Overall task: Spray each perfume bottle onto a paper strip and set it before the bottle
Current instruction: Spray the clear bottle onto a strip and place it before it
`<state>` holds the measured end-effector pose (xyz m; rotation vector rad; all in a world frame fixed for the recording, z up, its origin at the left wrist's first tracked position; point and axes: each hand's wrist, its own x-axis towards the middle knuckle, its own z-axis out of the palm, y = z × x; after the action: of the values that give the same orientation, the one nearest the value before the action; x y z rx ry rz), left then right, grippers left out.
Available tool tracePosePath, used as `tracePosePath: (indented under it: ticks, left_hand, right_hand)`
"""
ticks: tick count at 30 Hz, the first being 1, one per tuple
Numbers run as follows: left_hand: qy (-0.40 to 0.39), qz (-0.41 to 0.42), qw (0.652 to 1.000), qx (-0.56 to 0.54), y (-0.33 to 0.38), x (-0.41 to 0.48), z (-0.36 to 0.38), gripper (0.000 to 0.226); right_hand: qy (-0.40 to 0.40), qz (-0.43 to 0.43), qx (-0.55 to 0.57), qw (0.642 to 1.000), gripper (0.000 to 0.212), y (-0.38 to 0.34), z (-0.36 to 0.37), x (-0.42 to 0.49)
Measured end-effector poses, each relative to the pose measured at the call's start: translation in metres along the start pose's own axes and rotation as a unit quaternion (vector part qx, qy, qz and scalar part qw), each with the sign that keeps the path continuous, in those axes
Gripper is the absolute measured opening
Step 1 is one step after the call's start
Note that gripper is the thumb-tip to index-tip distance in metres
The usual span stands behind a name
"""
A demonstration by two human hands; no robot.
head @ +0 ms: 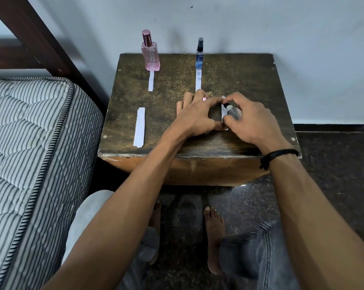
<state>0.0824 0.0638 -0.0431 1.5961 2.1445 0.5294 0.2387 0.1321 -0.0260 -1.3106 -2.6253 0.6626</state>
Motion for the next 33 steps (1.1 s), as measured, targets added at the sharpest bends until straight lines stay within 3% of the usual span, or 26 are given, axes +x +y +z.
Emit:
tracePosePath:
  ticks: [17, 27, 33]
  left_hand:
    - [0.003, -0.005, 1.0, -0.006, -0.0015, 0.0007, 0.0025, 0.076]
    - [0.0, -0.004, 1.0, -0.005, -0.0012, 0.0011, 0.0023, 0.075]
    - [0.0, -0.008, 1.0, -0.007, -0.0008, 0.0002, 0.0015, 0.076]
  right_hand:
    - [-0.025, 0.005, 0.022, 0.999, 0.039, 0.0037, -0.0006, 0.0023]
    - [0.0, 0.002, 0.006, 1.0, 0.036, -0.0004, 0.0007, 0.0012]
    - [-0.025, 0.013, 0.072, 0.997, 0.038, 0.0056, -0.0072, 0.0033]
